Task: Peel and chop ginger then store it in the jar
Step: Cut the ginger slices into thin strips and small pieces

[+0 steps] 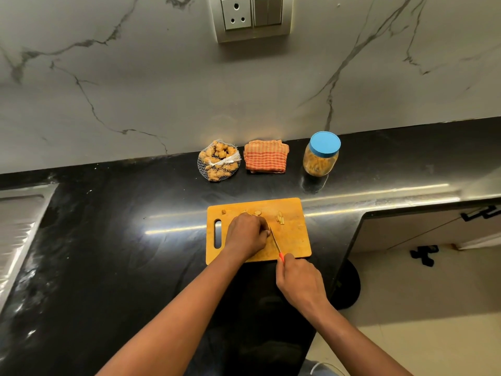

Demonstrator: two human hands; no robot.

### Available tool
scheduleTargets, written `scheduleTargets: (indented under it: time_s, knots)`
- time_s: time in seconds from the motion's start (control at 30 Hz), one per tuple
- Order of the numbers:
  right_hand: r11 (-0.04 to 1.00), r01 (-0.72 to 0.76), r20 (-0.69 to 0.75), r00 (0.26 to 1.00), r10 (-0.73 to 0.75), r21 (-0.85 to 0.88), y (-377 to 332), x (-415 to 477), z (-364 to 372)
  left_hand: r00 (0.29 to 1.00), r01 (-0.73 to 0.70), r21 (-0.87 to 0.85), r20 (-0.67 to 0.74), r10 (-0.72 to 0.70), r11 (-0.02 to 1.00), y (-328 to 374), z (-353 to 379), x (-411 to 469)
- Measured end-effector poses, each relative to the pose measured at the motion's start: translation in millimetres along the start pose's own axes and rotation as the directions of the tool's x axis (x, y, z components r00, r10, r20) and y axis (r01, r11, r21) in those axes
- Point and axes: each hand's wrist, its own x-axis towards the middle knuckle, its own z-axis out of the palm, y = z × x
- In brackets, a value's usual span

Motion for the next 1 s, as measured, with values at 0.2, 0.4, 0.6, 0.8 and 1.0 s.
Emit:
scheduleTargets:
  time_s: [0.2,0.4,0.6,0.8,1.0]
  knots:
    - [0.999,-0.023,-0.004,1.0,0.023,0.022,3,4,2,0.998,-0.026,0.042,0.05,0.024,0.999,0,-2,0]
    - [0.999,-0.045,-0.026,0.999,0.045,0.031,3,5,5,0.976,-0.15,0.221,0.188,0.109,0.964,13,-12,15]
    - [0.999,-0.039,-0.051,0.998,0.04,0.023,2,9,4,0.952,-0.288,0.315,0.199,0.234,0.904,12,-12,11]
    - [0.998,-0.054,-0.033,0.998,0.054,0.021,0,10,3,0.935,-0.308,0.146,0.228,0.271,0.94,0,-10,19]
    - [0.996,-0.078,-0.031,0.996,0.079,0.041,0,7,3,0.977,-0.169,-0.07,0.12,0.176,0.983,-11,-4,15]
